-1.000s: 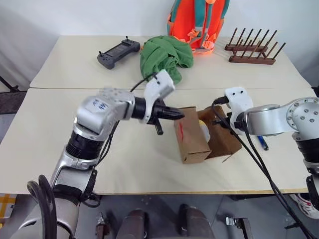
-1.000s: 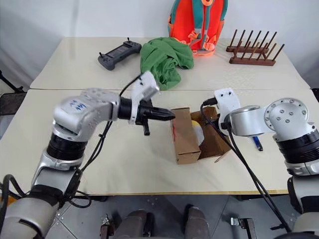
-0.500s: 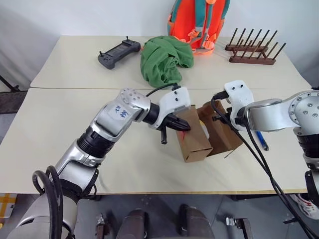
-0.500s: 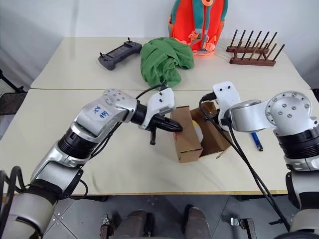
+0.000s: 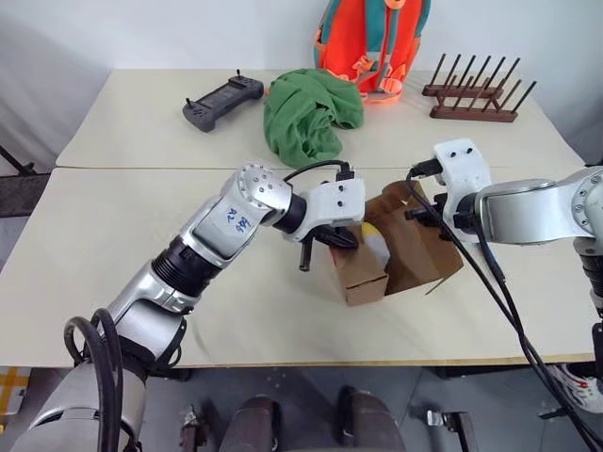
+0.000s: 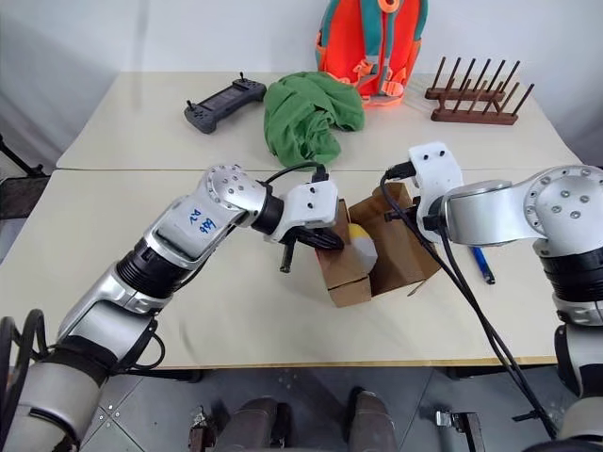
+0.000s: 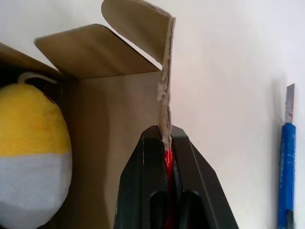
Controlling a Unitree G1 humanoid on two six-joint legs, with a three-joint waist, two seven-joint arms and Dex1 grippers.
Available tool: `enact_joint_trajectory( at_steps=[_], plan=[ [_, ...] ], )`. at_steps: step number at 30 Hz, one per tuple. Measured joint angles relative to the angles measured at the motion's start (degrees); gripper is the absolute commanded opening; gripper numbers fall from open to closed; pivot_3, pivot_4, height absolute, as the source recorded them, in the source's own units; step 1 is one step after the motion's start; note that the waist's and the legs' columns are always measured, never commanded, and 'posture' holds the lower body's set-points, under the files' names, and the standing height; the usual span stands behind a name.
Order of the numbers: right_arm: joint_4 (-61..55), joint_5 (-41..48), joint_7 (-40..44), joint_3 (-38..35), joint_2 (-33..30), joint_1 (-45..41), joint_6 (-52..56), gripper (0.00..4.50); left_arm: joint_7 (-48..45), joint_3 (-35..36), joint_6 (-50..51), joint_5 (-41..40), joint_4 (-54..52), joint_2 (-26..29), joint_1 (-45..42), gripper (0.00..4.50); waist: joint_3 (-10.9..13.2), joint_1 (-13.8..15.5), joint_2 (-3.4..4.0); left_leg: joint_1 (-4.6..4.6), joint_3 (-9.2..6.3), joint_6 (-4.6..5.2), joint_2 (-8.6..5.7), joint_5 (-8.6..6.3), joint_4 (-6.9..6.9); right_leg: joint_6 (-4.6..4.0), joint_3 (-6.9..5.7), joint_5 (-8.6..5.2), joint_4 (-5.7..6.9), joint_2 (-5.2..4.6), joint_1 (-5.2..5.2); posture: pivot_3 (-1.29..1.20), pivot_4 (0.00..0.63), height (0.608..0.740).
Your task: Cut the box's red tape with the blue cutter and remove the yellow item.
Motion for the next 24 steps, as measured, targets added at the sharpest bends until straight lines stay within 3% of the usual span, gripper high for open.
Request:
enact_joint_trajectory(
  at_steps=[7, 13, 17, 24],
  plan=[
    [0.8, 0.9, 3.6, -7.8, 3.8, 0.1, -2.5, 0.05, -0.3, 1.4, 1.0, 1.5, -2.6, 1.8, 2.5, 0.0, 0.0, 0.0, 0.01, 0.09, 0.1, 0.04, 0.2, -0.01, 0.35, -0.16, 0.13, 0.1, 0.16, 0.07, 0.12, 0.0, 0.15, 0.74],
    [2.7, 1.0, 5.9, -13.7, 3.4, 4.4, -2.4, 0.05, -0.2, 2.4, 4.1, 1.9, -5.7, 3.4, 5.4, 0.0, 0.0, 0.3, -0.01, 0.32, 0.13, 0.19, 0.42, -0.06, 0.39, -0.18, 0.2, 0.14, 0.09, 0.05, 0.4, 0.0, 0.15, 0.74],
    [4.2, 0.9, 7.0, -15.5, 2.3, 7.2, -1.5, 0.05, -0.3, 1.6, 7.2, 3.1, -6.8, 5.6, 8.9, 0.0, 0.0, 0.3, 0.03, 0.36, 0.13, 0.23, 0.41, -0.08, 0.38, -0.17, 0.26, 0.15, 0.06, 0.05, 0.41, 0.0, 0.15, 0.74],
    [4.9, 0.8, 7.4, -15.8, 3.7, 12.8, -2.6, 0.05, 1.1, -0.7, 8.6, 4.4, -5.5, 3.6, 11.8, 0.0, 0.0, 0.3, 0.01, 0.04, 0.22, 0.23, 0.39, -0.08, 0.39, -0.14, 0.23, 0.17, 0.04, 0.06, 0.14, 0.0, 0.15, 0.74]
  ],
)
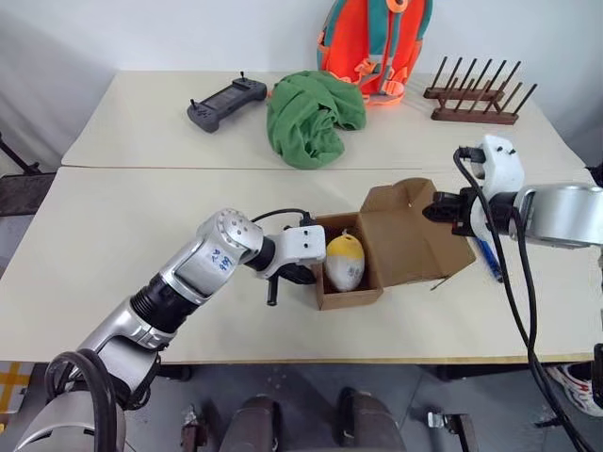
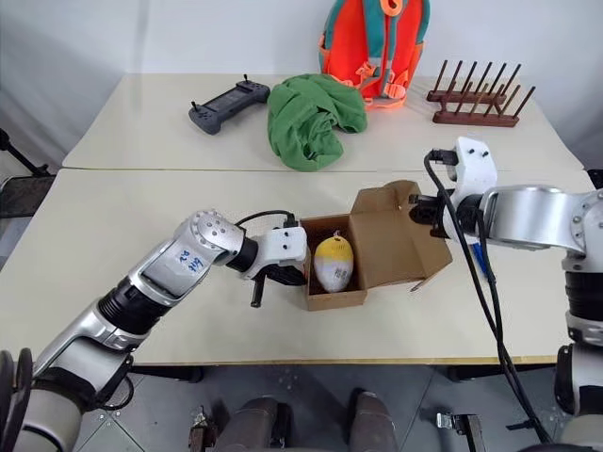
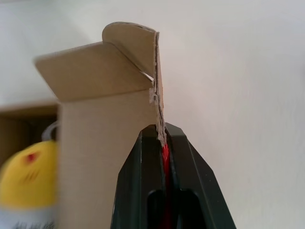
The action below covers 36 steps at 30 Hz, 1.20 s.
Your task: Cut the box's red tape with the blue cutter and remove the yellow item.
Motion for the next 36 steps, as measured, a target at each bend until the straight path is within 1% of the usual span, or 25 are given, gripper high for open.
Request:
enact_joint_trajectory(
  at_steps=[4, 8, 9, 11, 14, 18, 20, 23, 24, 25, 26, 28, 32, 33, 36],
  plan=[
    [-0.7, 0.0, 0.0, 1.0, 4.0, 4.9, -1.4, 0.05, 1.9, 0.3, -0.6, 0.4, 3.2, -2.9, -0.1, 0.0, 0.0, 0.0, 0.0, -0.03, 0.03, 0.0, -0.03, 0.0, 0.0, 0.01, 0.0, 0.01, 0.01, 0.01, -0.05, 0.0, 0.15, 0.74],
    [-2.0, -0.2, 0.0, 2.4, 4.3, 7.4, -2.6, 0.05, 2.0, 0.5, -0.8, 0.6, 4.1, -3.4, -0.3, 0.0, 0.0, -0.1, 0.0, -0.05, 0.03, 0.0, -0.02, 0.0, 0.0, 0.02, 0.01, 0.01, 0.01, 0.01, -0.07, 0.0, 0.15, 0.74],
    [-2.4, -1.0, 0.4, 2.6, 4.2, 7.5, -2.7, 0.05, 2.2, 0.6, -0.8, 0.6, 4.4, -3.6, -0.4, 0.0, 0.0, -0.1, 0.0, -0.04, 0.03, 0.0, -0.01, 0.0, 0.0, 0.02, 0.01, 0.01, 0.01, 0.01, -0.07, 0.0, 0.15, 0.74],
    [-4.0, -6.5, 2.8, 2.9, 3.8, 7.4, -2.6, 0.05, 2.4, 0.9, -0.2, 0.6, 5.5, -4.0, -0.8, 0.0, 0.0, -0.1, 0.0, -0.05, 0.03, 0.0, -0.03, 0.0, 0.03, 0.02, 0.01, 0.01, 0.02, 0.01, -0.07, 0.0, 0.15, 0.74],
    [-4.7, -14.1, 7.6, 2.9, 2.5, 7.4, -2.2, 0.73, 2.6, 1.2, 3.5, 0.4, 6.2, -4.2, -2.2, 0.63, 0.0, -0.1, 0.0, -0.05, 0.04, 0.01, -0.05, 0.0, 0.04, 0.03, 0.03, 0.02, 0.02, 0.01, -0.07, 0.0, 0.15, 0.74],
    [-5.8, -20.0, 15.1, 2.5, 1.9, 7.3, -1.1, 2.1, 2.7, 2.6, 6.7, -0.3, 7.8, -4.3, -3.4, 1.85, 0.0, -0.2, 0.0, -0.06, 0.06, 0.0, -0.08, 0.0, -0.02, 0.03, 0.03, 0.02, 0.01, 0.05, -0.13, 0.0, 0.15, 0.74],
    [-6.0, -23.9, 19.6, 2.3, 0.8, 6.8, -0.9, 2.64, 2.9, 2.8, 7.2, -0.4, 8.4, -4.4, -4.2, 2.34, 0.0, -0.2, 0.0, -0.09, 0.07, 0.01, -0.24, 0.0, -0.01, 0.03, 0.04, 0.02, 0.02, 0.05, -0.17, 0.0, 0.15, 0.74],
    [-6.5, -29.1, 25.3, 1.2, -0.9, 6.3, -0.8, 3.71, 3.5, 3.7, 7.2, -0.4, 9.8, -4.3, -5.5, 3.29, 0.0, -0.1, 0.0, -0.09, 0.06, 0.01, -0.27, 0.0, -0.01, 0.03, 0.04, 0.02, 0.01, 0.04, -0.16, 0.0, 0.15, 0.74],
    [-7.2, -31.8, 28.4, 0.8, -1.6, 6.3, -0.9, 3.92, 3.7, 4.3, 6.8, -0.4, 11.1, -4.2, -6.1, 3.51, 0.0, -0.1, 0.0, -0.11, 0.05, 0.01, -0.28, 0.0, 0.0, 0.03, 0.04, 0.02, 0.01, 0.04, -0.16, 0.0, 0.15, 0.74],
    [-7.7, -33.9, 30.7, 0.8, -2.4, 6.3, -1.0, 4.35, 3.9, 4.7, 6.5, -0.4, 12.2, -4.1, -6.6, 3.94, 0.0, 0.0, 0.0, -0.12, 0.05, 0.01, -0.3, 0.0, 0.0, 0.04, 0.04, 0.02, 0.0, 0.03, -0.17, 0.0, 0.15, 0.74],
    [-8.4, -36.2, 33.3, 0.7, -3.2, 6.3, -1.2, 4.5, 4.1, 5.2, 6.1, -0.3, 13.1, -4.0, -7.1, 4.23, 0.0, -0.1, 0.0, -0.13, 0.05, 0.01, -0.32, 0.0, -0.01, 0.05, 0.04, 0.02, -0.02, 0.03, -0.17, 0.0, 0.15, 0.74],
    [-9.5, -39.8, 39.1, -0.1, -5.2, 7.3, -2.2, 4.5, 4.2, 5.6, 4.4, -0.1, 15.1, -3.8, -8.0, 4.41, 0.0, 0.0, 0.0, -0.15, 0.05, 0.03, -0.35, -0.02, -0.02, 0.06, 0.03, 0.03, -0.06, 0.02, -0.18, 0.0, 0.15, 0.74],
    [-10.1, -46.8, 50.8, -4.5, -10.0, 10.8, -6.1, 4.5, 4.5, 7.1, 1.1, 0.5, 19.3, -2.9, -10.3, 4.41, 0.0, 0.1, 0.0, -0.23, 0.04, 0.07, -0.39, -0.04, -0.01, 0.12, 0.02, 0.06, -0.13, 0.01, -0.2, 0.0, 0.15, 0.74],
    [-10.7, -49.9, 55.8, -6.2, -12.6, 13.8, -9.4, 4.5, 4.5, 7.6, 0.6, 0.3, 20.4, -3.3, -11.7, 4.41, 0.0, 0.4, -0.01, -0.33, 0.0, 0.08, -0.42, -0.04, 0.02, 0.15, 0.0, 0.08, -0.17, 0.01, -0.24, 0.0, 0.15, 0.74],
    [-13.7, -55.7, 66.6, -11.6, -15.2, 20.9, -15.9, 4.5, 3.8, 9.7, -0.5, -0.3, 21.1, -4.3, -14.7, 4.41, 0.0, 0.6, -0.01, -0.35, 0.03, 0.12, -0.46, -0.06, 0.01, 0.22, -0.02, 0.12, -0.23, 0.0, -0.23, 0.0, 0.15, 0.74]
  ],
)
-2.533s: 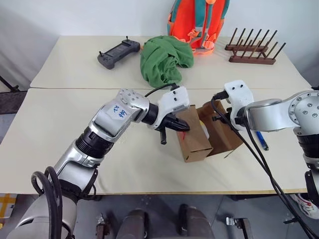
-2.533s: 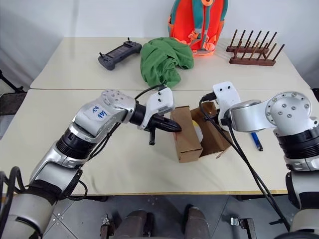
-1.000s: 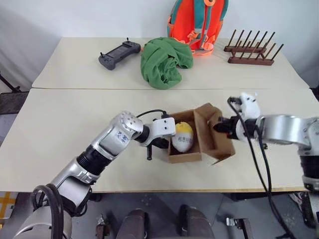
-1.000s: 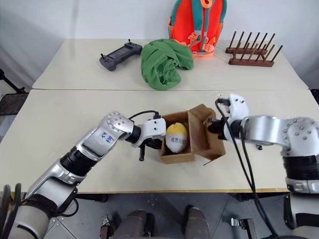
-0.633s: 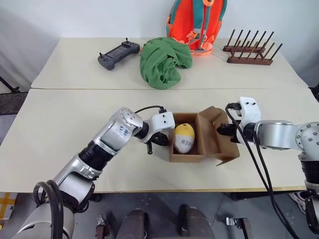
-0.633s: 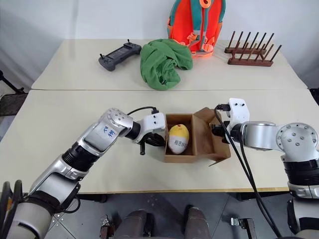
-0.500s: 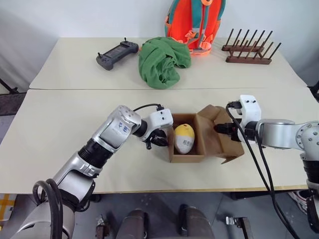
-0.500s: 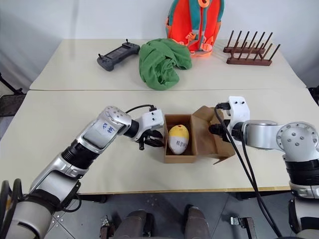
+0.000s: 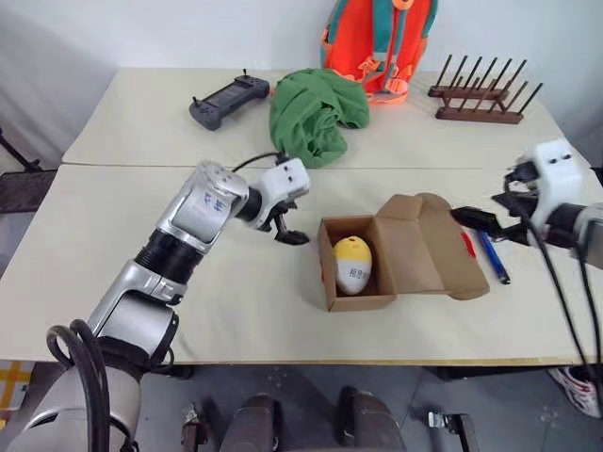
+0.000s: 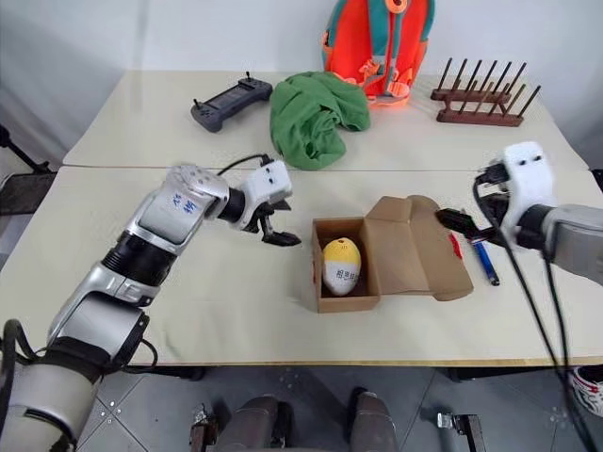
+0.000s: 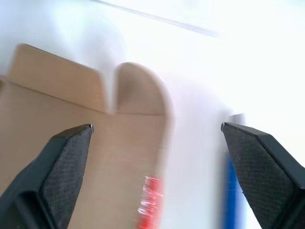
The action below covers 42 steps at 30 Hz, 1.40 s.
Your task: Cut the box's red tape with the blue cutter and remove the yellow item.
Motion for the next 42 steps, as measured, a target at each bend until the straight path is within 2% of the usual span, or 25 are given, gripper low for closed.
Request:
enact_joint_trajectory(
  at_steps=[5, 11, 17, 20, 23, 30, 34, 37, 42],
  plan=[
    [-9.7, -5.5, 15.0, -11.2, 1.0, 12.4, -9.8, 4.5, -3.7, -0.2, -0.1, -2.8, -5.1, -3.9, -1.8, 4.41, 0.0, 0.7, -0.02, 0.02, 0.0, 0.0, -0.01, -0.01, 0.05, 0.07, 0.0, 0.04, -0.01, 0.0, 0.03, 0.0, 0.15, 0.74],
    [-17.7, -10.0, 24.6, -23.1, 6.0, 24.3, -16.4, 4.5, -9.8, -5.7, -2.0, -4.3, -10.7, -5.9, -0.8, 4.41, 0.0, 0.9, -0.02, 0.13, -0.01, 0.0, -0.02, 0.0, 0.18, 0.06, 0.04, 0.04, 0.06, 0.0, 0.18, 0.0, 0.15, 0.74],
    [-24.1, -11.8, 25.4, -28.0, 10.7, 31.0, -16.5, 4.5, -10.0, -14.4, -9.3, 1.6, -6.0, -8.1, -0.1, 4.41, 0.0, 0.8, -0.02, 0.3, 0.03, 0.02, -0.03, 0.0, 0.2, 0.04, 0.16, 0.05, 0.17, 0.0, 0.23, 0.0, 0.15, 0.74],
    [-27.2, -12.0, 25.5, -30.6, 13.0, 35.4, -16.3, 4.5, -8.7, -15.2, -13.2, 4.3, -1.4, -10.0, -1.0, 4.41, 0.0, 0.9, -0.02, 0.32, 0.03, 0.04, -0.04, -0.01, 0.2, 0.04, 0.17, 0.05, 0.16, 0.0, 0.27, 0.0, 0.15, 0.74],
    [-29.7, -13.3, 25.5, -31.1, 14.9, 39.3, -16.3, 4.5, -7.2, -15.7, -17.2, 7.2, 4.0, -11.8, -2.6, 3.84, 0.0, 0.9, -0.02, 0.42, 0.01, 0.12, -0.07, -0.05, 0.2, 0.04, 0.28, 0.05, 0.16, -0.04, 0.32, 0.0, 0.15, 0.74],
    [-32.1, -13.4, 23.4, -33.0, 16.3, 39.7, -16.1, 4.5, -6.7, -13.8, -19.3, 8.6, 9.3, -14.0, -3.8, 1.73, 0.0, 0.7, -0.03, 0.62, -0.14, 0.16, -0.05, -0.08, 0.14, 0.04, 0.43, 0.05, 0.22, -0.03, 0.35, 0.0, 0.15, 0.74],
    [-32.2, -13.5, 23.1, -33.0, 16.4, 39.7, -15.9, 4.5, -7.5, -10.7, -19.4, 7.6, 9.7, -13.9, -3.9, 0.71, 0.0, 0.7, -0.03, 0.61, -0.14, 0.2, -0.05, -0.1, 0.15, 0.04, 0.46, 0.05, 0.21, -0.03, 0.35, 0.0, 0.15, 0.74],
    [-31.5, -13.5, 23.4, -33.0, 16.2, 39.2, -15.7, 4.5, -7.4, -7.3, -18.4, 6.3, 9.7, -14.0, -4.3, 0.28, 0.0, 0.8, -0.03, 0.61, -0.14, 0.2, -0.05, -0.1, 0.16, 0.04, 0.45, 0.05, 0.21, -0.04, 0.34, 0.0, 0.15, 0.74],
    [-28.2, -14.9, 26.6, -33.0, 15.6, 38.4, -18.2, 4.5, -6.0, -1.5, -15.1, 3.8, 8.5, -14.3, -6.3, 0.26, 0.0, 0.9, -0.04, 0.59, -0.11, 0.23, -0.08, -0.12, 0.17, 0.04, 0.45, 0.05, 0.19, -0.04, 0.35, 0.0, 0.15, 0.74]
  ],
)
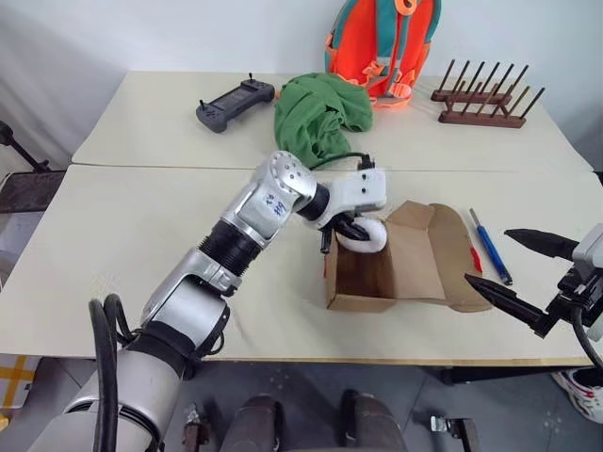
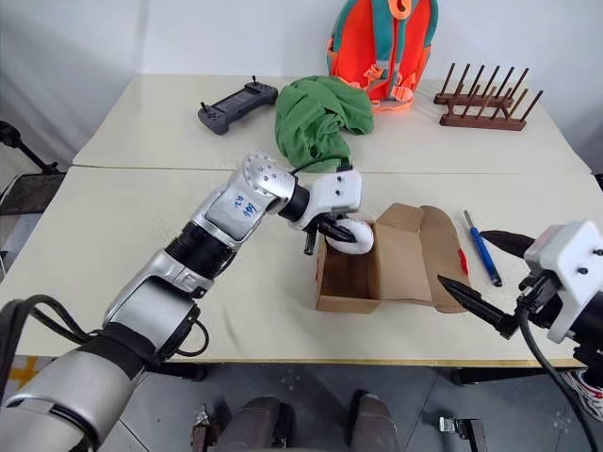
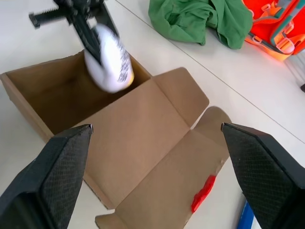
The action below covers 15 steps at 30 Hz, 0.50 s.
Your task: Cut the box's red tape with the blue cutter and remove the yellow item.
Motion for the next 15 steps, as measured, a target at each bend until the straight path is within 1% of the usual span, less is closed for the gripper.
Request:
enact_joint_trajectory(
  at_steps=[3, 5, 8, 11, 12, 15],
  plan=[
    [3.0, -1.2, 2.8, 0.3, 0.0, -0.8, -2.8, 4.5, 3.9, 3.4, 1.8, -0.4, -0.2, -0.3, -2.0, 0.26, 0.0, -0.1, 0.0, 0.01, 0.01, 0.0, 0.0, 0.0, 0.0, 0.01, 0.01, 0.0, 0.01, 0.0, 0.0, 0.0, 0.15, 0.74],
    [4.4, -1.0, 4.0, 0.8, 0.0, -3.5, -4.6, 4.5, 7.5, 6.0, 3.9, -0.6, -0.2, -0.2, -3.0, 0.26, 0.0, -0.2, 0.0, 0.03, 0.0, 0.0, 0.0, 0.0, 0.0, 0.01, 0.01, 0.0, 0.03, 0.0, 0.0, 0.0, 0.15, 0.74],
    [6.2, -0.9, 5.3, 2.9, -0.2, -5.8, -5.8, 4.5, 11.6, 8.2, 6.7, -0.2, -2.1, 1.9, -3.9, 0.26, 0.0, -0.5, 0.0, 0.08, 0.01, -0.03, 0.02, 0.02, -0.07, 0.01, 0.01, 0.0, 0.05, 0.01, 0.0, 0.0, 0.15, 0.74],
    [9.4, -1.4, 6.5, 5.7, -1.5, -9.1, -6.4, 4.5, 13.2, 7.6, 9.2, 2.8, -5.5, 8.5, -3.1, 0.26, 0.0, -1.1, 0.01, 0.13, 0.06, -0.06, 0.03, 0.03, -0.11, 0.01, 0.02, 0.0, 0.06, 0.02, 0.0, 0.0, 0.15, 0.74],
    [10.9, -1.8, 7.1, 7.0, -2.1, -10.7, -7.1, 4.5, 13.5, 7.3, 10.7, 4.1, -6.8, 11.6, -1.8, 0.26, 0.0, -1.4, 0.03, 0.16, 0.06, -0.07, 0.03, 0.04, -0.14, 0.01, 0.02, 0.0, 0.06, 0.02, 0.01, 0.0, 0.15, 0.74],
    [14.9, -2.9, 8.7, 11.0, -3.4, -14.8, -8.3, 4.5, 13.5, 6.1, 15.4, 6.8, -10.8, 17.9, 3.2, 0.26, 0.0, -1.7, 0.03, 0.16, 0.06, -0.07, 0.04, 0.04, -0.13, 0.01, 0.02, 0.0, 0.06, 0.01, 0.01, 0.0, 0.15, 0.74]
  ],
)
